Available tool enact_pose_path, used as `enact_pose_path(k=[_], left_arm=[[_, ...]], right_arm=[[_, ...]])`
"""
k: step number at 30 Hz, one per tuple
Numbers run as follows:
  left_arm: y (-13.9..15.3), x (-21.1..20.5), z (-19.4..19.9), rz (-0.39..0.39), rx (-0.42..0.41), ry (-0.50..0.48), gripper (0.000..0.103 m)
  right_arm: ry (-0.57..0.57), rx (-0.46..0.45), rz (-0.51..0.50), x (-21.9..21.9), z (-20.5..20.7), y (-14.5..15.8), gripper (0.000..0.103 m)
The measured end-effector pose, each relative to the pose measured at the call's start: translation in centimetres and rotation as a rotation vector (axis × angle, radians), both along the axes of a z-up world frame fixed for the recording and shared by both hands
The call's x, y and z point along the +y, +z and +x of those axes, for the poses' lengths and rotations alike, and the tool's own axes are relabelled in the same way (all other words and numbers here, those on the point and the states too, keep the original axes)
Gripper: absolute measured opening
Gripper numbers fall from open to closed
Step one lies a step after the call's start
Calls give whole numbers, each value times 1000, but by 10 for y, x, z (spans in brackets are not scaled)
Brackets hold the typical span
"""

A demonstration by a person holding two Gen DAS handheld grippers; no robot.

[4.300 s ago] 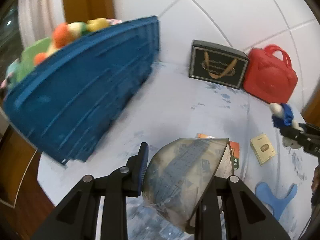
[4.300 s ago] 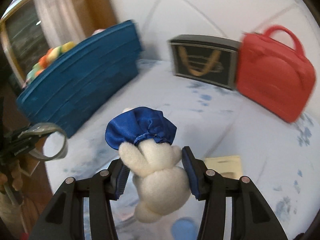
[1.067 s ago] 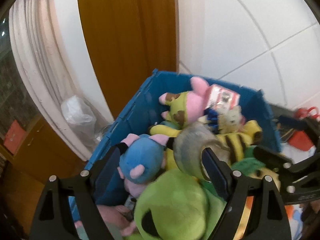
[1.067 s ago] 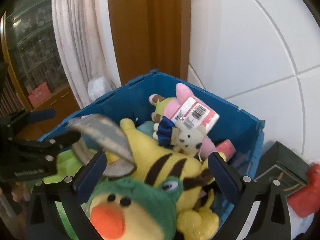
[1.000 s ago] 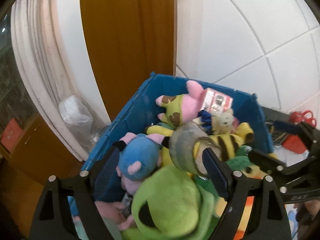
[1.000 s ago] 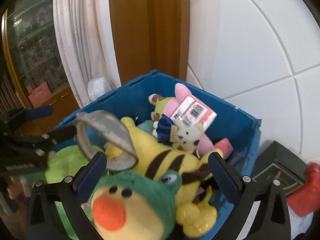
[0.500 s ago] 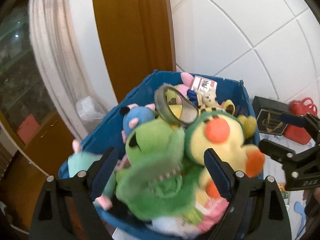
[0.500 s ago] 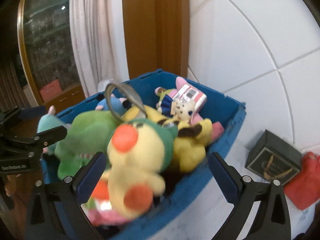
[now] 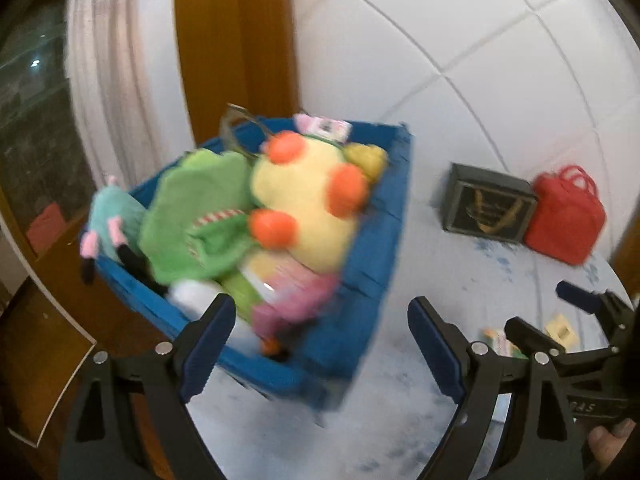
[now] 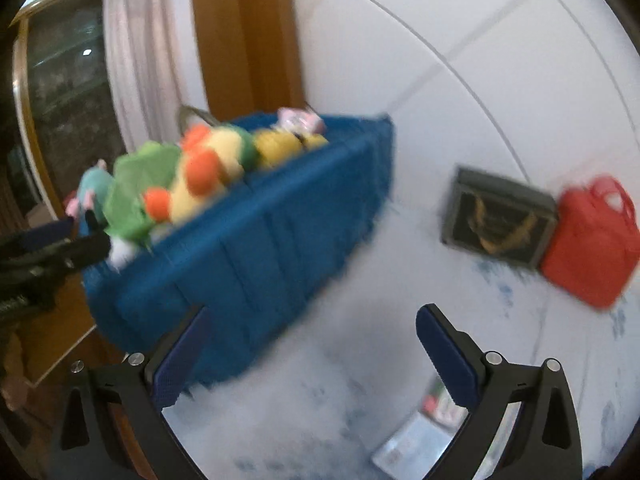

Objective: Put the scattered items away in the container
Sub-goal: 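Withdraw both grippers from the crate toward the medicine boxes and leaflet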

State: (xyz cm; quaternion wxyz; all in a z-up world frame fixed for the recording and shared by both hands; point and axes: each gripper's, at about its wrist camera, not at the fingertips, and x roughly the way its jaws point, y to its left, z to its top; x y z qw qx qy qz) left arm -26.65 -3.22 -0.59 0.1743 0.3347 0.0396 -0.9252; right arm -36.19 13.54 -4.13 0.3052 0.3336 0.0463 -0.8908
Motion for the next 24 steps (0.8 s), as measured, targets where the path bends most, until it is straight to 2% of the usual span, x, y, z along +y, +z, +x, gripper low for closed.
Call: enact_pose_path(k=[5,11,17,24], left_arm=[[-14,52,-3,-26,1,-145,89],[-57,86,-24,38,-77,-258,89],[-97,100,-41,92,-164,-252,89],[-115,135,-58,109,-190,-209,89]], right_arm=[[-132,-91,-28,76,0,-31,103],[-273,-169,14,143,8,-56,103],[-344,-226,20,194,15,-78,103],[-372,-208,76,252,-3,-83,103]])
